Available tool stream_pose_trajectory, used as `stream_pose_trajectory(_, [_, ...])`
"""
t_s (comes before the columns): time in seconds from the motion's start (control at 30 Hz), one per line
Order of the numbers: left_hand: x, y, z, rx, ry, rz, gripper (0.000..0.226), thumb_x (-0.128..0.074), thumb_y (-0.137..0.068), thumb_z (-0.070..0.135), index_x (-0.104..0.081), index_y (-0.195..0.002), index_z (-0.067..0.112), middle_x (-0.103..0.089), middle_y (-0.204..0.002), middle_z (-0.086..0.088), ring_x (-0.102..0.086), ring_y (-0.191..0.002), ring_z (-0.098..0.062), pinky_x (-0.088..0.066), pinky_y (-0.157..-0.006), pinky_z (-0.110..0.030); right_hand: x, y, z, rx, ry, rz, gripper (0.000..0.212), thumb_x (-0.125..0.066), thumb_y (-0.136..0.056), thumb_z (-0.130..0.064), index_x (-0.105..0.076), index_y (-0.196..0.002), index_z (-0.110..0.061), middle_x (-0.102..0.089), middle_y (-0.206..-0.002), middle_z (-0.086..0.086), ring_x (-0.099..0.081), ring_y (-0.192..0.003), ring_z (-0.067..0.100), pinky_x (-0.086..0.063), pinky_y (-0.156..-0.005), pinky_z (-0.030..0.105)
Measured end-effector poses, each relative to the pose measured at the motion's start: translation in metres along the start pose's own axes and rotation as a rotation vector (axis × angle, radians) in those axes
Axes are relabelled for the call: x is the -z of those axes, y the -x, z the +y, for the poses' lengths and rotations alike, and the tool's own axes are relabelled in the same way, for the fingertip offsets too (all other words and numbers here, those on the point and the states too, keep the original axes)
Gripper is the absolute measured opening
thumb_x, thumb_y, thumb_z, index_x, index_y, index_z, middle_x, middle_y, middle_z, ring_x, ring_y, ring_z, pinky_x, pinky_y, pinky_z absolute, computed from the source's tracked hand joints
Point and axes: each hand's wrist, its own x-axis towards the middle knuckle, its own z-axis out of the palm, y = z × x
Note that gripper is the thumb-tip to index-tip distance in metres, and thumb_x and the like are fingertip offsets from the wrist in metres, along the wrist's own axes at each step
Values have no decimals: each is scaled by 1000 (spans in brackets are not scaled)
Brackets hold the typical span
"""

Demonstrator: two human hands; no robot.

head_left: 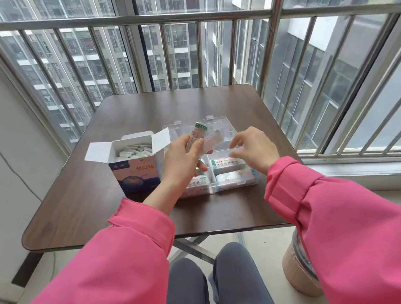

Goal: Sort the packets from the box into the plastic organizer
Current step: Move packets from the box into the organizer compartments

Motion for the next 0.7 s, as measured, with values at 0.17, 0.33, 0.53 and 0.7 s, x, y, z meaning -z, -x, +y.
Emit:
stream_pose_trajectory(0.17, [-1, -3, -2, -37, -36, -55, 16, -53, -95, 21, -54, -80, 25, -63, -75, 6, -53, -41, -9, -33, -39, -14, 23, 2, -13, -320, -890, -291, 40, -46, -94, -48, -60, -84, -12, -66, -61, 6, -47, -40, 7, -33, -36, 15])
stream_pose_trajectory(0.33, [-11, -5, 1, -66, -80, -86, 15, -45, -99, 21, -57, -89, 17, -63, -71, 7, -52, -41, -5, -35, -41, -15, 27, 5, -16, -313, -1210, -327, 14, -57, -89, -7, -64, -79, -1, -64, -60, 7, -58, -45, 6, -47, -44, 11])
stream_pose_trajectory(0.53, [-7, -13, -3, -44, -58, 32, 29, -38, -100, 16, -52, -76, 24, -64, -79, 8, -46, -41, -2, -38, -45, -17, 23, -6, 8, -263, -1088, -135, 13, -56, -87, 8, -61, -77, 0, -60, -68, 10, -59, -45, 4, -50, -51, 12])
stream_pose_trajectory(0.7, [-4, -13, -5, 13, -38, 10, 20, -39, -98, 12, -56, -89, 12, -64, -79, 2, -43, -38, -3, -30, -36, -12, 11, -5, 19, -207, -775, -147, 20, -63, -80, 11, -60, -72, -6, -59, -70, 11, -59, -51, 11, -50, -50, 15])
